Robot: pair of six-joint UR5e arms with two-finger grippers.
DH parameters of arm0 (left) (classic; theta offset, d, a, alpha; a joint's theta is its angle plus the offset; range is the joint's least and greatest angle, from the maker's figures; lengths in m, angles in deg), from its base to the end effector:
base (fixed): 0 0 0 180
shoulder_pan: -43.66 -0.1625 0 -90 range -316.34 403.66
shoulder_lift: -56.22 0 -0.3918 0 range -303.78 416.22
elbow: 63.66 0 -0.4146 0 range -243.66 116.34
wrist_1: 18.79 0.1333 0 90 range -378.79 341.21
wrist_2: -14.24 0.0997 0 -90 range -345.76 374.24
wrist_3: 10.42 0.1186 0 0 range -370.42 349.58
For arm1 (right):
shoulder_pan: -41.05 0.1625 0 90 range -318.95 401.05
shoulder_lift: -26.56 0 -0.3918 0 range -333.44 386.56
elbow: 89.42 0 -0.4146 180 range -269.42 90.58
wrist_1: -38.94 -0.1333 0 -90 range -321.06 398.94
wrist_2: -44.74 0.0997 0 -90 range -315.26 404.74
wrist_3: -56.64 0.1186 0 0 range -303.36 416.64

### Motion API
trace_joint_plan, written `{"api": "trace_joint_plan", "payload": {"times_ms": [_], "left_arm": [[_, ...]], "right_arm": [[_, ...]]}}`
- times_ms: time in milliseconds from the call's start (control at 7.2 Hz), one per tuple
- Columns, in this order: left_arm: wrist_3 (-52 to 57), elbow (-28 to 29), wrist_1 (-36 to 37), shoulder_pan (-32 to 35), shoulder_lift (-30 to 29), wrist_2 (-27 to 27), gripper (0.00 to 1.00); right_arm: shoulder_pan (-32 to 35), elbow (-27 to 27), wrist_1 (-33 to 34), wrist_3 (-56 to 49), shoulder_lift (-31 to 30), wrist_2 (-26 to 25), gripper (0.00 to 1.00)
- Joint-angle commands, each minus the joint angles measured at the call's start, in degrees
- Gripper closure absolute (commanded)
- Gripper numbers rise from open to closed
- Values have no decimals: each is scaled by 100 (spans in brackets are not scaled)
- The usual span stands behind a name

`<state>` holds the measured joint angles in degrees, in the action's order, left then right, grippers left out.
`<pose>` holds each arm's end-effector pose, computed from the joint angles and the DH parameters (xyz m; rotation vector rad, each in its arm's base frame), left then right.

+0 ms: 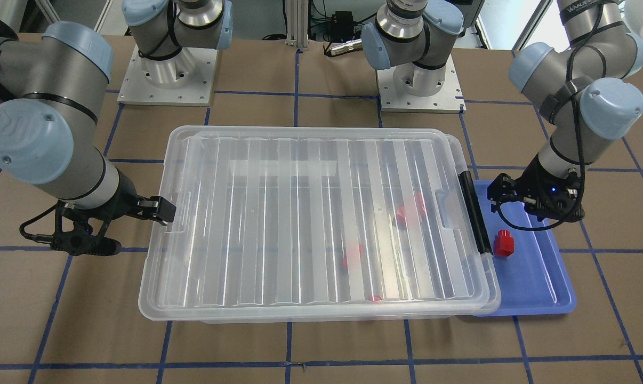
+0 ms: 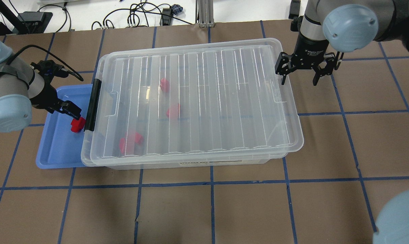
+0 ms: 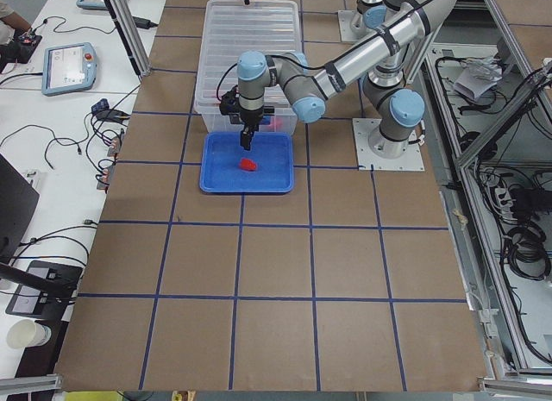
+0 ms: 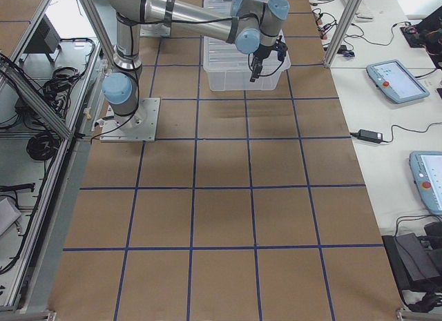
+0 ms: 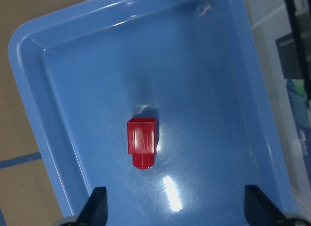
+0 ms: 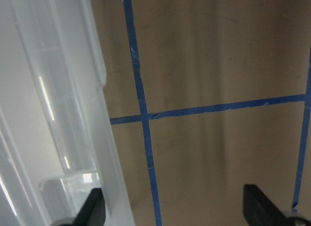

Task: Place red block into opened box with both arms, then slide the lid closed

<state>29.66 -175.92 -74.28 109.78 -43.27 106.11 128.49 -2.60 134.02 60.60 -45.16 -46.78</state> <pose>0.0931 -0.5301 0.2172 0.4339 3.0576 -0.0364 0.1032 -0.6059 0.2924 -0.1728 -3.0964 -0.2713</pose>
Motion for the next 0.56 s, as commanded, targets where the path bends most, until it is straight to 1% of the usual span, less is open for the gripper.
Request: {"api": "trace_joint_plan", "payload": {"times_ms": [0,139,278,417], "left_arm": [[140,-59,38,-283,-298,-29,0],[114,-33,55,-293,-491,-29,0],[96,28,73,-293,-623,-38,0],[114,3,195,-293,-738,-47,0]], "right_arm": [[-165,-25,11,-44,-1,-23,0],[-331,-16,-16,-166,-9,-49,0],[-437,-8,-33,-219,-18,-267,0],[-465,-16,1,-359,-18,-322,0]]}}
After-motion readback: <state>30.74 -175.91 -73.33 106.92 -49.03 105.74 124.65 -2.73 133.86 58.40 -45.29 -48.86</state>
